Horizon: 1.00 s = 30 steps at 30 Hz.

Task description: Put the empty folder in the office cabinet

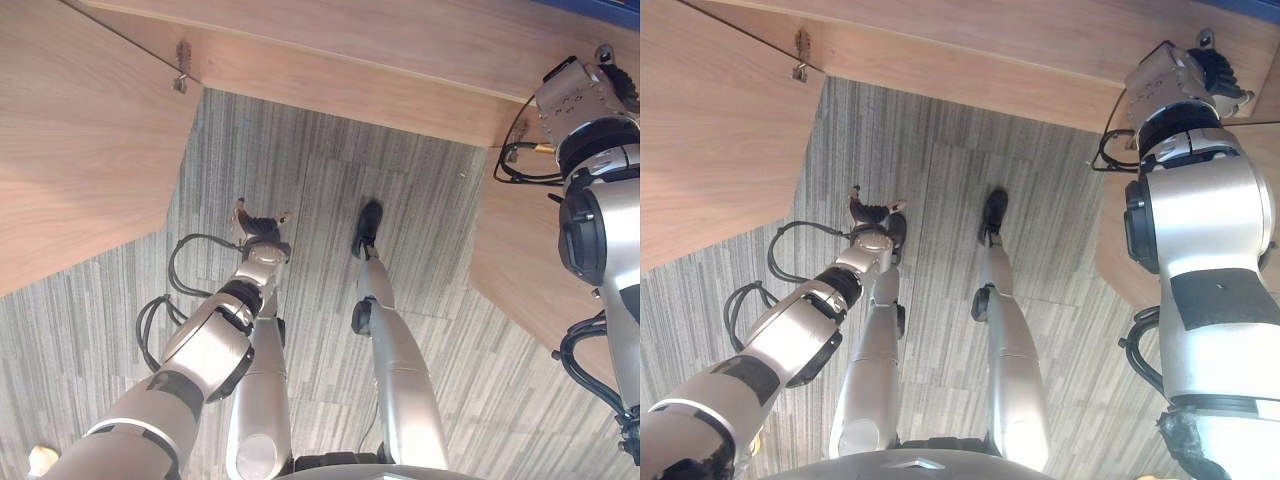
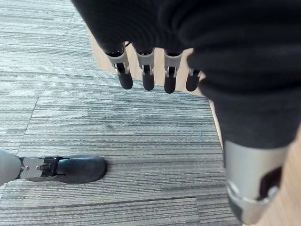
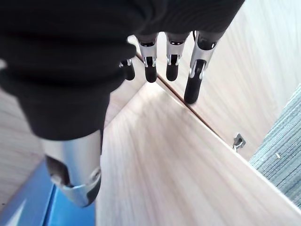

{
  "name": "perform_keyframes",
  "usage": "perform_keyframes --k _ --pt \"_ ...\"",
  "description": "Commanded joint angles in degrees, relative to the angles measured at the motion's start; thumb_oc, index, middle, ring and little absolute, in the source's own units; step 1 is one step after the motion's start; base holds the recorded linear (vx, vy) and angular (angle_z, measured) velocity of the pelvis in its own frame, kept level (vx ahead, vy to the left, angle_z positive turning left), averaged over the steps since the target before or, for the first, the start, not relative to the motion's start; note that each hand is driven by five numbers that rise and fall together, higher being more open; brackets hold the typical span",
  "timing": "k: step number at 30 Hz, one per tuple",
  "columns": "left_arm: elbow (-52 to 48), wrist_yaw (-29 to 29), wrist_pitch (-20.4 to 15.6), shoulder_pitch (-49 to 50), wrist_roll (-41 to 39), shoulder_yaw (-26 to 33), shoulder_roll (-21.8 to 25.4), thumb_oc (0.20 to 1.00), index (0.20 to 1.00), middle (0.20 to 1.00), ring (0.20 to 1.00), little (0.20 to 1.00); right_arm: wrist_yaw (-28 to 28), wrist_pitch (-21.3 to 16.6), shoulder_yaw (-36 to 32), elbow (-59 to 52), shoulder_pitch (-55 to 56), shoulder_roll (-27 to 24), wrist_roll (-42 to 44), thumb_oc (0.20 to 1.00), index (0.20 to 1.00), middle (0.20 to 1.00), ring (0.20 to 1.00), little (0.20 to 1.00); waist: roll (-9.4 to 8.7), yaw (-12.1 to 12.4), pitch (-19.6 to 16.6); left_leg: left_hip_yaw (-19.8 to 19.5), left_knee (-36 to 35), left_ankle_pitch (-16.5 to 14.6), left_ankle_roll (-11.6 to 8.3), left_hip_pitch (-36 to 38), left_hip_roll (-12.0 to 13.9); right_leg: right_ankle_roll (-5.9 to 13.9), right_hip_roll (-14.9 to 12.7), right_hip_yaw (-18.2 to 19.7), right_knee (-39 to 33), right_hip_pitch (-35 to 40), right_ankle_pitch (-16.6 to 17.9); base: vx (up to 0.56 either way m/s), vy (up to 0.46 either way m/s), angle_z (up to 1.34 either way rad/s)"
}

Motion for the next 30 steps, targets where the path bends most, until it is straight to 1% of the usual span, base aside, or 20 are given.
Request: perform_keyframes --k 1,2,4,6,9,12,15,18,21,22,23,26,27,28,29,30 --pt "1.7 0.4 -1.5 0.3 2.1 2.6 3.4 1.000 1.000 1.000 1.000 1.000 -0.6 0.1 0.7 3.6 -0.1 -2.2 -2.8 1.000 1.000 1.000 1.000 1.000 0.09 0.7 -0.2 1.2 -3.5 -6.9 -0.37 5.6 -0.1 7.73 -4.2 -0.7 0.3 5.1 -9.1 -0.05 0.045 0.00" --pt "0.8 0.0 -2.2 3.9 2.7 3.4 4.1 1.000 1.000 1.000 1.000 1.000 -0.6 0.5 0.0 3.9 0.7 -3.6 -3.2 1.000 1.000 1.000 1.000 1.000 0.37 1.5 -0.1 1.3 -3.5 -6.5 -0.32 5.8 -0.3 7.77 -4.5 -1.1 0.2 5.8 -9.1 -0.03 0.033 0.00" --pt "0.5 -0.1 -2.4 5.2 3.0 3.7 4.2 1.000 1.000 1.000 1.000 1.000 -0.6 0.4 -0.5 3.9 1.3 -3.9 -3.3 1.000 1.000 1.000 1.000 1.000 0.45 1.8 -0.2 1.3 -3.5 -6.4 -0.31 6.1 -0.4 7.80 -4.6 -1.1 0.1 6.2 -9.1 -0.02 0.022 0.00" --pt "0.2 -0.6 -2.8 8.5 4.0 4.6 5.2 1.000 1.000 1.000 1.000 1.000 0.1 1.0 -2.0 3.6 3.1 -4.3 -3.9 1.000 1.000 1.000 1.000 1.000 1.11 2.5 -0.7 1.2 -3.5 -6.6 -0.09 7.4 -0.8 7.98 -5.1 -1.0 0.1 7.8 -9.1 -0.02 0.056 0.00" --pt "-0.1 -1.3 -2.9 9.9 4.6 5.3 5.9 1.000 1.000 1.000 1.000 1.000 1.2 1.8 -2.6 3.1 4.1 -4.6 -4.7 1.000 1.000 1.000 1.000 1.000 1.54 3.1 -1.0 1.2 -3.5 -6.6 0.10 8.1 -1.1 8.09 -5.5 -1.0 0.0 8.6 -9.1 -0.01 0.041 0.02" --pt "-0.4 -2.1 -3.4 12.8 6.4 6.1 6.5 1.000 1.000 1.000 1.000 1.000 3.7 4.1 -1.5 3.3 5.1 -5.6 -7.9 1.000 1.000 1.000 1.000 1.000 1.89 4.2 -1.5 1.3 -3.5 -6.5 0.17 8.6 -1.3 8.13 -6.1 -1.4 0.0 9.5 -9.2 -0.01 0.021 0.10" --pt "-0.6 -2.5 -3.5 14.3 7.2 6.6 6.9 1.000 1.000 1.000 1.000 1.000 4.2 4.3 -1.8 3.3 6.5 -5.9 -8.9 1.000 1.000 1.000 1.000 1.000 2.02 4.5 -2.0 1.3 -3.5 -6.5 0.21 9.3 -1.3 8.05 -6.2 -1.8 0.0 10.4 -9.4 0.00 0.005 0.07" --pt "-0.5 -2.7 -3.6 16.7 8.3 7.3 7.2 1.000 1.000 1.000 1.000 1.000 4.4 4.3 -3.5 3.0 9.4 -5.5 -9.9 1.000 1.000 1.000 1.000 1.000 2.30 4.9 -3.0 1.1 -3.5 -6.8 0.46 10.8 -1.6 8.04 -6.4 -2.1 -0.1 12.5 -9.5 0.02 0.018 0.04" --pt "0.7 -3.0 -3.3 18.9 9.4 8.7 6.4 1.000 1.000 1.000 1.000 1.000 4.4 3.5 -7.9 1.8 16.6 -2.9 -10.4 1.000 1.000 1.000 1.000 1.000 2.68 4.7 -5.6 1.3 -3.5 -7.5 0.86 13.7 -2.0 8.15 -6.7 -2.7 -0.4 15.8 -10.0 0.04 0.048 0.07" --pt "0.7 -3.0 -3.3 18.9 9.4 8.7 6.4 1.000 1.000 1.000 1.000 1.000 4.4 3.5 -8.0 1.8 16.6 -2.9 -10.4 1.000 1.000 1.000 1.000 1.000 2.66 4.7 -5.6 1.3 -3.5 -7.5 0.86 13.7 -2.0 8.15 -6.7 -2.7 -0.4 15.9 -10.0 0.06 0.088 0.04" --pt "1.9 -2.8 -3.1 19.5 9.8 9.7 5.8 1.000 1.000 1.000 1.000 1.000 4.5 3.1 -9.9 1.0 20.6 -0.7 -11.2 1.000 1.000 1.000 1.000 1.000 2.83 4.2 -7.4 1.5 -3.5 -8.0 1.16 15.7 -2.1 8.32 -6.9 -2.8 -0.4 17.9 -10.2 0.07 0.104 0.03" --pt "3.7 -3.0 -2.4 20.1 10.3 10.9 4.6 1.000 1.000 1.000 1.000 1.000 4.6 3.2 -12.1 -0.2 26.7 3.3 -13.1 1.000 1.000 1.000 1.000 1.000 3.03 3.3 -10.1 2.5 -3.5 -8.9 1.81 19.3 -2.5 8.45 -7.4 -2.7 -0.4 21.6 -10.8 0.08 0.146 -0.04" --pt "4.8 -3.0 -1.9 20.2 10.5 11.8 3.9 1.000 1.000 1.000 1.000 1.000 5.1 3.0 -13.2 -1.2 30.9 5.8 -14.4 1.000 1.000 1.000 1.000 1.000 3.22 2.6 -11.7 3.2 -3.5 -9.2 2.20 21.7 -2.7 8.54 -7.6 -2.7 -0.4 23.8 -11.1 0.04 0.145 -0.06" --pt "4.8 -3.0 -1.9 20.3 10.5 11.8 3.9 1.000 1.000 1.000 1.000 1.000 5.0 3.0 -13.3 -1.4 31.1 5.8 -14.4 1.000 1.000 1.000 1.000 1.000 3.08 2.4 -11.6 3.1 -3.5 -8.9 2.29 21.6 -2.9 8.57 -7.9 -2.7 -0.4 23.8 -10.8 0.03 0.088 -0.02" --pt "4.8 -3.0 -1.9 20.4 10.5 11.8 3.9 1.000 1.000 1.000 1.000 1.000 5.0 3.0 -13.3 -1.5 31.2 5.9 -14.4 1.000 1.000 1.000 1.000 1.000 3.17 2.5 -11.6 3.2 -3.5 -9.2 2.23 21.8 -2.7 8.58 -7.6 -2.7 -0.4 24.0 -11.2 0.03 0.083 -0.05" --pt "5.8 -2.9 -1.5 20.4 10.9 12.9 3.1 1.000 1.000 1.000 1.000 1.000 5.8 2.7 -13.6 -2.6 35.1 8.9 -16.1 1.000 1.000 1.000 1.000 1.000 3.34 1.7 -13.3 3.8 -3.5 -9.7 2.83 24.5 -2.9 8.72 -7.6 -2.6 -0.4 26.4 -11.5 0.04 0.133 -0.09"
